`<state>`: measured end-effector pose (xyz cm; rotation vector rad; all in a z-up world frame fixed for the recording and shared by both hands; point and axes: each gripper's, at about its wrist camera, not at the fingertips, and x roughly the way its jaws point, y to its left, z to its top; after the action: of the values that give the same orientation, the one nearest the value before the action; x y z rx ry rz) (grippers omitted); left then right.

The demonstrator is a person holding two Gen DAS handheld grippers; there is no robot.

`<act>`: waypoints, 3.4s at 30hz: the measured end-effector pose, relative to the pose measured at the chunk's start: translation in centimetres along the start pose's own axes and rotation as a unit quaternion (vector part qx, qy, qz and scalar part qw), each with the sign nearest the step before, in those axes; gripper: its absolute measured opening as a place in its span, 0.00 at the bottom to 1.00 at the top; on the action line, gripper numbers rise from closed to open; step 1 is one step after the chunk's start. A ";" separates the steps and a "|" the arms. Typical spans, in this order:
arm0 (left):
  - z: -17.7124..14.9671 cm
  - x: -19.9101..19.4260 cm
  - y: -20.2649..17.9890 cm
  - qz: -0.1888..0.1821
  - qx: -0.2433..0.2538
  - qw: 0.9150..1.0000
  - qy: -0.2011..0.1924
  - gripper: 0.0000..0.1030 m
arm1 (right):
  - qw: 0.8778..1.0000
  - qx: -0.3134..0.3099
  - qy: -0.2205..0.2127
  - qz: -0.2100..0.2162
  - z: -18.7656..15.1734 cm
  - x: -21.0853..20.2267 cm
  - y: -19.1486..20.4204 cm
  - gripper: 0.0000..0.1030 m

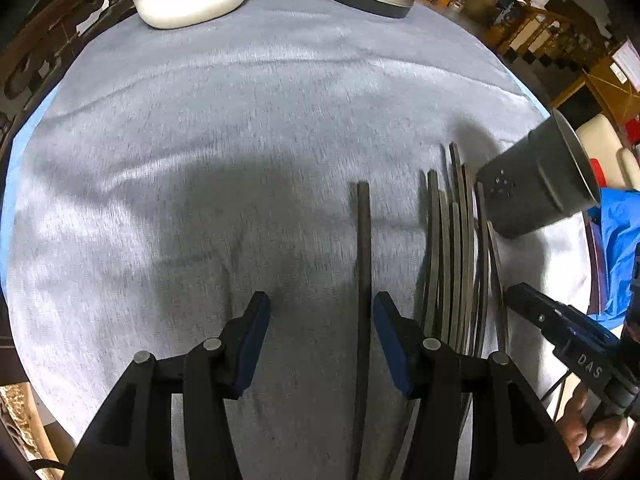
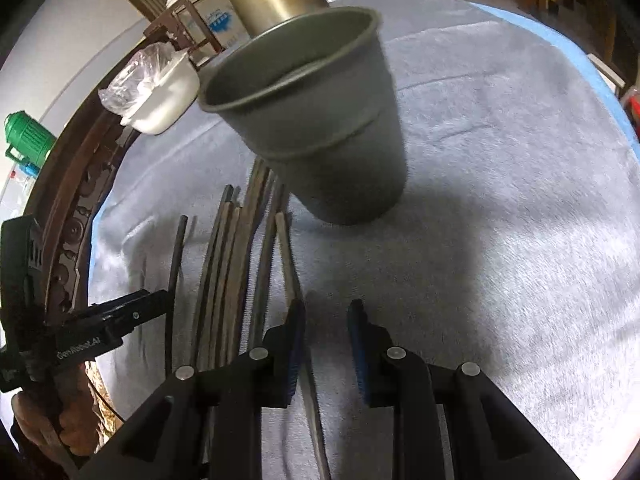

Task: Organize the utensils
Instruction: 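Lower the right tool onto a dark chopstick while the left tool grasps another chopstick, then lift the right tool's chopstick into the grey cup while the left tool drops its chopstick in, then close the right tool on another dark chopstick while the left tool grasps one too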

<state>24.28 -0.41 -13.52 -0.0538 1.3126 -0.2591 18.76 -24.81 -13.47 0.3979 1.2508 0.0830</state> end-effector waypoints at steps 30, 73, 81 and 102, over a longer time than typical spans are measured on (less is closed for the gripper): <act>4.0 -15.2 -6.3 -0.089 0.038 0.968 -0.231 0.07 | 0.958 -0.100 -0.224 0.146 -0.3 -15.4 1.1 0.06; 3.5 -12.2 -6.2 -0.071 0.015 0.978 -0.198 0.51 | 0.930 -0.001 -0.353 0.100 0.8 -18.0 -3.1 0.60; -0.4 -8.4 -1.8 -0.014 -0.036 0.990 -0.136 0.51 | 0.952 -0.039 -0.286 0.107 -2.6 -15.4 -1.5 0.38; -4.8 -2.4 -3.1 -0.043 0.004 0.998 -0.043 0.51 | 0.997 -0.036 -0.051 0.039 -3.1 0.7 2.5 0.21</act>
<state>18.59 -2.34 -11.91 -0.1133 1.2244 -0.3311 16.51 -21.54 -14.09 0.3839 1.1277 0.1718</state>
